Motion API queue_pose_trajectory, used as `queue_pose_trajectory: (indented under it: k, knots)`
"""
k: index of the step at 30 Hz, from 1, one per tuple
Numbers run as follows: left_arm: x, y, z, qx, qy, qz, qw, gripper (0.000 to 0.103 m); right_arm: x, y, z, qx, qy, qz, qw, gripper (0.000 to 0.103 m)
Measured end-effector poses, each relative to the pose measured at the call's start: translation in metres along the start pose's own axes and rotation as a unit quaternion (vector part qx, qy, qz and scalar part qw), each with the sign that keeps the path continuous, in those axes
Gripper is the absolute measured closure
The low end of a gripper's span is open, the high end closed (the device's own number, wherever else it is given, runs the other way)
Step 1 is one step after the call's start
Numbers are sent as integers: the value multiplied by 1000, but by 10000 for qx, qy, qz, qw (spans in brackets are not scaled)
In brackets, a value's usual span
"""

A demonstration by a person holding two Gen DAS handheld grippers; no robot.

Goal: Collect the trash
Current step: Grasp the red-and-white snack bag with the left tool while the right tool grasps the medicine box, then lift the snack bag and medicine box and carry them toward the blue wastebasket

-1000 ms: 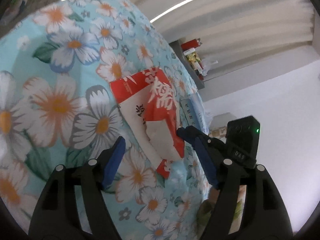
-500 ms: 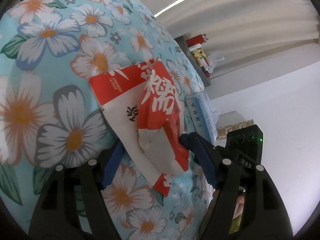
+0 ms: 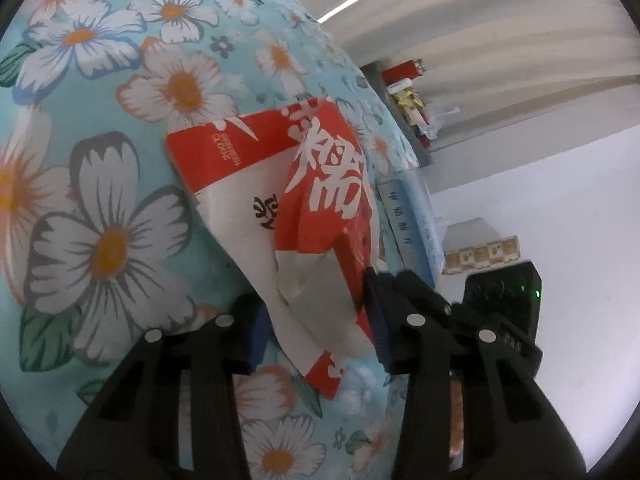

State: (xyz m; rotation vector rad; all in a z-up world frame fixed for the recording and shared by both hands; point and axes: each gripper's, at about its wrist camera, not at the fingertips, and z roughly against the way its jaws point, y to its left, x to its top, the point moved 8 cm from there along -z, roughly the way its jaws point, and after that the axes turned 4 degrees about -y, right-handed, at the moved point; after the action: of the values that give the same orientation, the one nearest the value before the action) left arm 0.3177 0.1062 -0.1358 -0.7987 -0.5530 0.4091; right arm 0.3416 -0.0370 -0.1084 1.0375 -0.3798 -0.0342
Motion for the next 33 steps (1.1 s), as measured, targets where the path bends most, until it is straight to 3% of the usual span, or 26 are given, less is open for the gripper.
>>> queue_pose_trajectory:
  k: [4, 6, 9, 12, 18, 23, 30, 33]
  knots:
    - [3, -6, -2, 144, -92, -242, 9996, 64, -1, 1, 34, -258, -299, 101, 9992, 81]
    - [5, -7, -4, 114, -76, -207, 9997, 65, 3, -5, 69, -288, -706, -25, 9971, 75]
    - [8, -8, -7, 82, -87, -223, 9997, 65, 16, -35, 129, -583, -1578, -494, 9845, 57]
    - [6, -2, 5, 29, -79, -346, 9994, 66, 25, -67, 160, -650, -1931, -1118, 9726, 51]
    - [-3, -5, 27, -67, -37, -587, 9982, 68, 42, -101, 144, -402, -1641, -1696, 9709, 48]
    - [-9, -8, 39, 20, -30, -760, 9971, 68, 57, -102, 128, -302, -1580, -1728, 9717, 41]
    - [-10, -5, 40, 115, -46, -757, 9971, 68, 78, -93, 104, -183, -1375, -1688, 9758, 42]
    - [-7, -7, 38, 157, -77, -781, 9968, 68, 80, -91, 101, -356, -1348, -1659, 9762, 48]
